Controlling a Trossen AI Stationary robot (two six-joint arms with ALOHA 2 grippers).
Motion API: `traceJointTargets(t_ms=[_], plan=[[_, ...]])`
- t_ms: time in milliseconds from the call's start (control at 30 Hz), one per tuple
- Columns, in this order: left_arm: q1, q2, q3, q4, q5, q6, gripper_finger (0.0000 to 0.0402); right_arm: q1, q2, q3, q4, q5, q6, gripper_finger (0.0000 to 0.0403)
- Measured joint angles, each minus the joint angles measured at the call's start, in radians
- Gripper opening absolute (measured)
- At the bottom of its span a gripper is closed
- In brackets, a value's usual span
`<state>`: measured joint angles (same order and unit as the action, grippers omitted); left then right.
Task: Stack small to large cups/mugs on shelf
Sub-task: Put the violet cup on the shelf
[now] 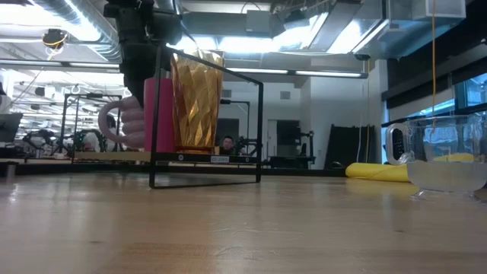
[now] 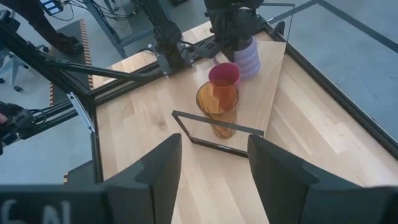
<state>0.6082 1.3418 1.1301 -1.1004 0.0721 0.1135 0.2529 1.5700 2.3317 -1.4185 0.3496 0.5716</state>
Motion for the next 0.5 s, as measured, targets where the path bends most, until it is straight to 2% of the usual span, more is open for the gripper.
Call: traceJointTargets(t_ms=[500], plan=[[-0.019,0.015,0.0,-0.023,0.025,-0.053,0.0043,0.0,0.0,0.0,0.0,0.0,0.001,0.0186]])
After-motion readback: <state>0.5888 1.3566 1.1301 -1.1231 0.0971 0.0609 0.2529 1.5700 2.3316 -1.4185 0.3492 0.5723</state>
